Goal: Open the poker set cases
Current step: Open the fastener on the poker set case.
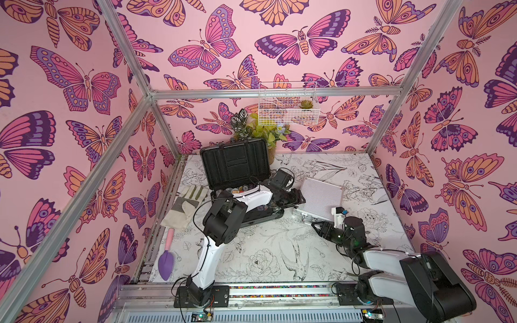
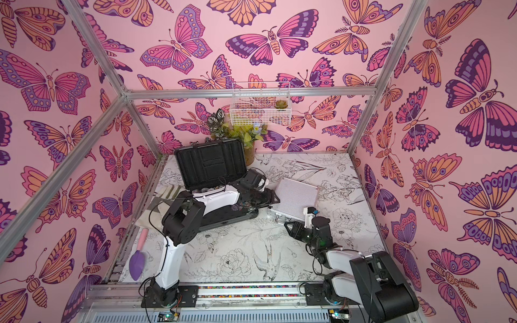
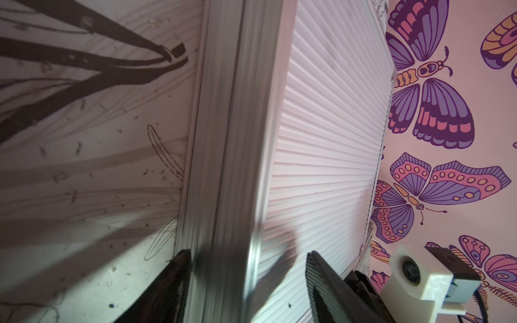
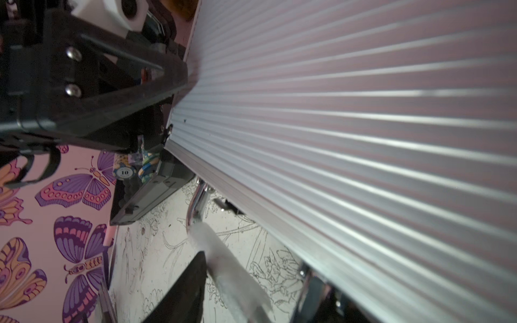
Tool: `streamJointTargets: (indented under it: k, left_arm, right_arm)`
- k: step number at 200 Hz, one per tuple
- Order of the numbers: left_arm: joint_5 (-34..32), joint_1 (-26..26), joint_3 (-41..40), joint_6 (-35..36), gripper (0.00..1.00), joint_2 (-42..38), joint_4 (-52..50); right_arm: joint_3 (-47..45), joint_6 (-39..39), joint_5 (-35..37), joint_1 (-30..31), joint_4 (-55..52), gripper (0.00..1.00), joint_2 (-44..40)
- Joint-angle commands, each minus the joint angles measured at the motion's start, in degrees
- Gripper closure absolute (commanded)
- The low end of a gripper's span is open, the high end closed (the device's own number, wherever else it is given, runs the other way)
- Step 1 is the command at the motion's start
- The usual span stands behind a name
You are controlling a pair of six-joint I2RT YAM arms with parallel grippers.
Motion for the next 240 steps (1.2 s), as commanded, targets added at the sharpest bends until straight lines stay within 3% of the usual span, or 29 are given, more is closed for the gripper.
streamJointTargets:
  k: [1,85,100,117,133,183,212,240]
  left_arm:
    - [2.2,-1.1,-0.7,-0.5,0.33,2.9,-1.3]
    - [2.5,-1.2,-1.3,-1.3,0.32,2.9,0.0]
    - [2.5,-1.2,-1.3,-1.3,0.32,2.6,0.3]
    - [2.2,-1.2,-1.8,-1.3,0.32,2.1,0.6]
    - [2.2,-1.2,-2.1,-1.3,0.32,1.8,0.9]
    - [0.1,-0.9,-3.2,-0.1,0.3,-1.0,1.5]
    - [-6.7,-1.0,-5.2,8.1,0.29,-7.6,1.4]
    - [-15.7,-2.1,-8.7,24.4,0.28,-15.3,1.7]
  right_arm:
    - [-0.1,8.4,4.5,0.2,5.0,0.44,-2.0]
    - [-1.2,22.2,12.0,0.2,-2.1,0.6,-7.5]
    - [-1.2,23.9,13.4,0.2,-4.8,0.78,-8.9]
    - [-1.0,25.3,14.9,0.2,-8.5,0.84,-10.9]
    - [-1.0,27.8,16.6,0.2,-11.9,1.0,-12.7]
    - [-1.2,32.5,20.3,0.1,-16.3,1.0,-17.1]
    - [0.1,37.2,17.5,-1.1,-20.9,1.0,-17.0]
    - [2.1,40.1,10.8,-3.0,-21.8,1.0,-14.0]
